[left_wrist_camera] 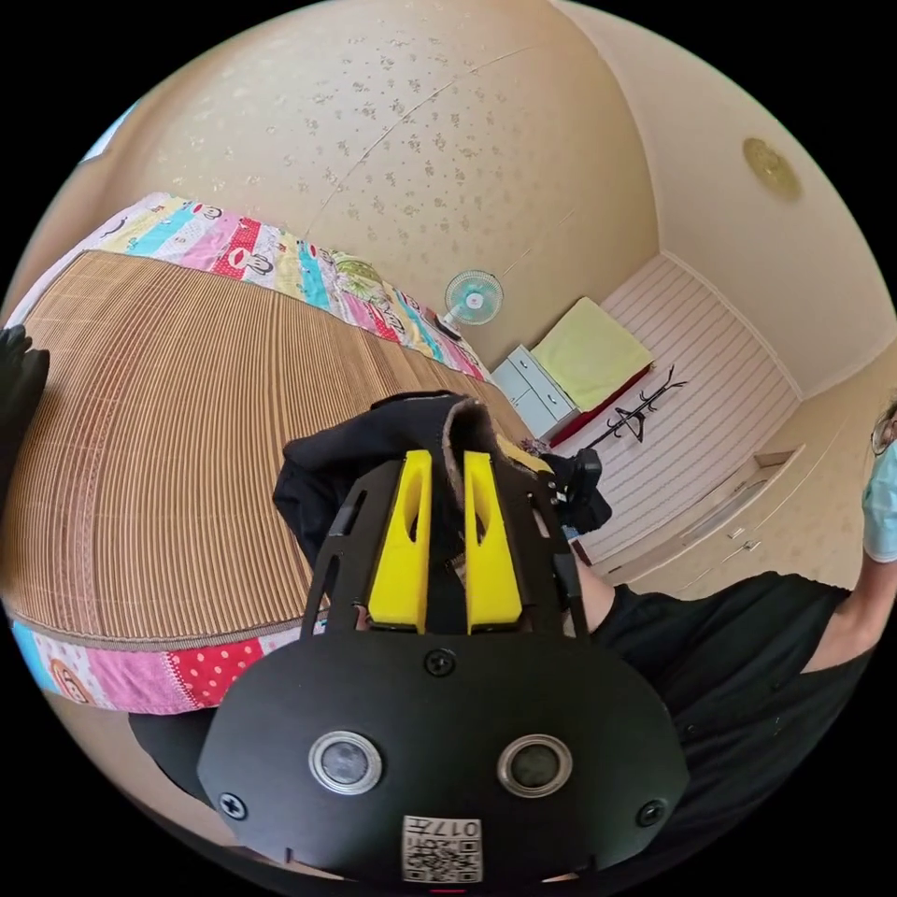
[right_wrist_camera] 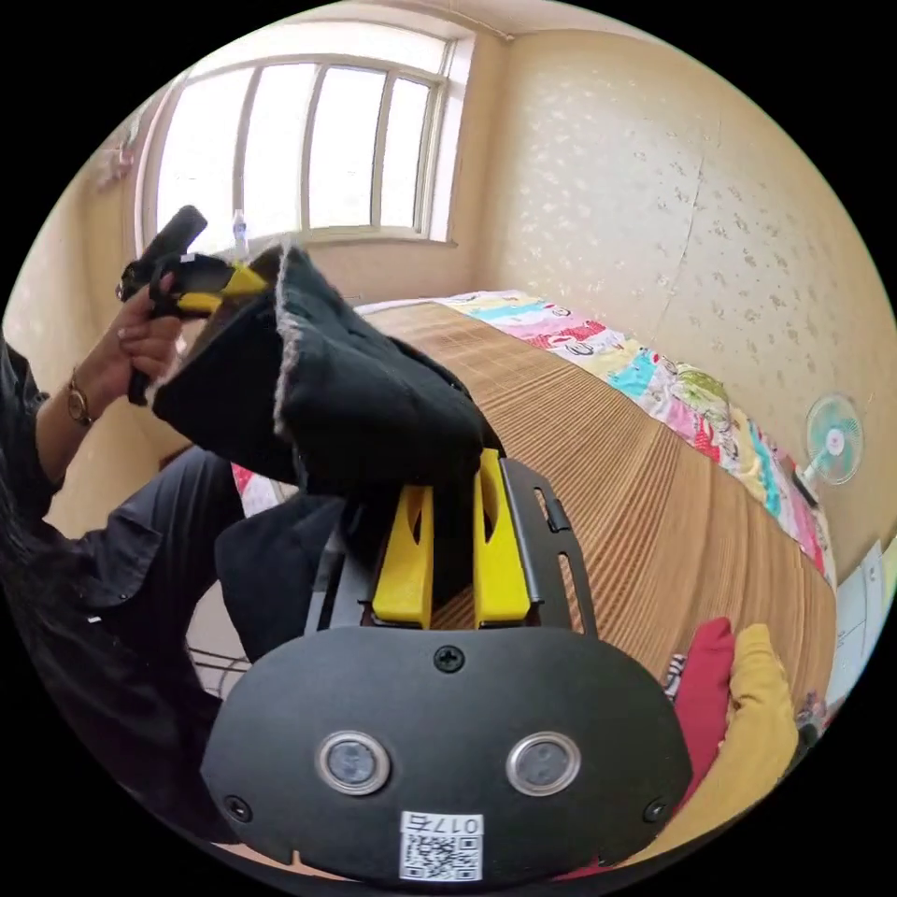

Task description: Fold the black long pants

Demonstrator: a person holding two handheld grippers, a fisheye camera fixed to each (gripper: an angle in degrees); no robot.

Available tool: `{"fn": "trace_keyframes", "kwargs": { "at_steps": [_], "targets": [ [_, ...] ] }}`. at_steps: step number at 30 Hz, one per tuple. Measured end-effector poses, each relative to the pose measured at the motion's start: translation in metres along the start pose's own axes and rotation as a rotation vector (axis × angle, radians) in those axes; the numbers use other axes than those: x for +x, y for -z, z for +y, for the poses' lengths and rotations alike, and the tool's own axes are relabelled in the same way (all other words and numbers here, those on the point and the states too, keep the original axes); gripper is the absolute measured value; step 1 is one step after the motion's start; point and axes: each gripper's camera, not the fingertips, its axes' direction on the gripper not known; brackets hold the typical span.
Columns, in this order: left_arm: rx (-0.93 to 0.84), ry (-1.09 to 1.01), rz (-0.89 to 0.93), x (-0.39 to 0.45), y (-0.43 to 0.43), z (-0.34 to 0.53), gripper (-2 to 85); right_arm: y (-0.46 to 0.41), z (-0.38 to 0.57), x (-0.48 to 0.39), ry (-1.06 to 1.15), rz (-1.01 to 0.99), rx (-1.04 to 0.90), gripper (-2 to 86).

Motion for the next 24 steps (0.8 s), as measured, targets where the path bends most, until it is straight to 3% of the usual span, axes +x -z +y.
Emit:
{"fn": "trace_keyframes", "kwargs": {
  "at_steps": [2, 5, 10, 14, 17, 19, 24],
  "targets": [
    [0.004, 0.016, -0.003, -0.011, 0.011, 0.012, 13.7, 0.019, 0.002, 0.032, -0.199, -0.144, 0.147, 5.1],
    [0.061, 0.043, 0.041, -0.029, 0.03, 0.049, 14.0, 0.033, -0.003, 0.049, -0.318, -0.166, 0.207, 4.0],
    [-0.014, 0.143, 0.075, -0.05, 0.02, 0.127, 14.3, 0.058, -0.034, 0.027, -0.279, -0.141, 0.229, 3.1],
    [-0.079, 0.109, 0.025, -0.028, 0.002, 0.165, 16.3, 0.103, -0.065, -0.023, -0.162, -0.068, 0.306, 2.4],
    [-0.013, 0.027, 0.02, 0.002, 0.006, 0.182, 18.9, 0.135, -0.079, -0.061, -0.096, -0.029, 0.349, 2.0],
    [0.067, -0.069, -0.08, 0.028, 0.024, 0.19, 20.5, 0.151, -0.084, -0.083, -0.074, 0.047, 0.363, 1.8],
    [0.249, -0.158, -0.157, 0.06, 0.076, 0.217, 18.8, 0.197, -0.086, -0.121, -0.052, 0.161, 0.455, 1.6]
  ]
}}
